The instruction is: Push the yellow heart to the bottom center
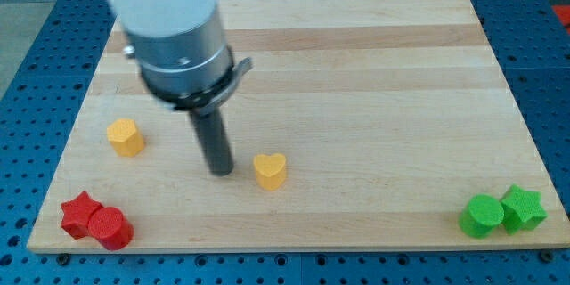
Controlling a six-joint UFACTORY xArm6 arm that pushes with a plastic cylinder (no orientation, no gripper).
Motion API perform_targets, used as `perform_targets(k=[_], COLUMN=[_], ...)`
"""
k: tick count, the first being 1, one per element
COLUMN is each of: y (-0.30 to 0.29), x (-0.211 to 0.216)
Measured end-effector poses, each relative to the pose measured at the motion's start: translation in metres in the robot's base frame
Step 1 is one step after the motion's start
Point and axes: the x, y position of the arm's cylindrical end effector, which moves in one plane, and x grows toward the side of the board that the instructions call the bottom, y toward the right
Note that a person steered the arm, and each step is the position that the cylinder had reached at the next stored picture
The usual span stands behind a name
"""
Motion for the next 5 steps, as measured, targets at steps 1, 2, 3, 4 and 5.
perform_targets(k=[1,2,3,4,5], y=[0.016,0.019,0.047,0.052,0.052], x=[-0.003,-0.003,0.016,0.025,0.029])
